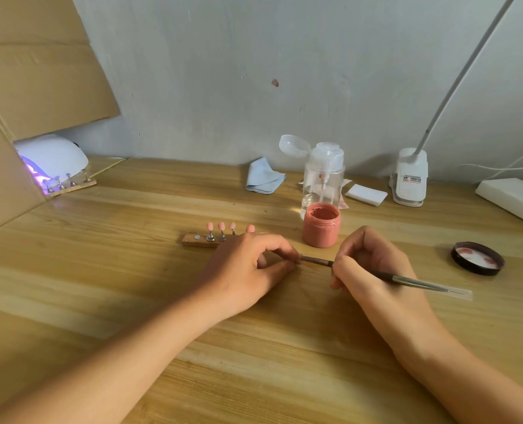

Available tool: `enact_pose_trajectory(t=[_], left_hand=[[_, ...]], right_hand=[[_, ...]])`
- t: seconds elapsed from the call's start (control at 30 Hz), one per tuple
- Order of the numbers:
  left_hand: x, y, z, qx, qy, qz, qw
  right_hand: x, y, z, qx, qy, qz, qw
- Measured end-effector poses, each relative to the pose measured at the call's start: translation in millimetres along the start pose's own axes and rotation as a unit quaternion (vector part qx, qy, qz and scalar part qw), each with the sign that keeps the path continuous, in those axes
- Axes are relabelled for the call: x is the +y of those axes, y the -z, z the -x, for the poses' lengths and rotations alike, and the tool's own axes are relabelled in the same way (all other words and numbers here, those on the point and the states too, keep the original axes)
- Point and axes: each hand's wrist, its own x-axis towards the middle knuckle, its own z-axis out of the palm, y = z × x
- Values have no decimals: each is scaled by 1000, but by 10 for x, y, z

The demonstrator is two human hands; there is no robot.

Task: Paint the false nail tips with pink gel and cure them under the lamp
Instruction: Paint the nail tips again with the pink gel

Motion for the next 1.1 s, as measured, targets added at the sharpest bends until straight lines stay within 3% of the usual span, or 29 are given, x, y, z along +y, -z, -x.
enact_pose_trajectory(t=[1.1], left_hand=[[73,22,22,-20,-2,14,1000]], right_hand=[[-8,23,4,15,3,-14,1000]])
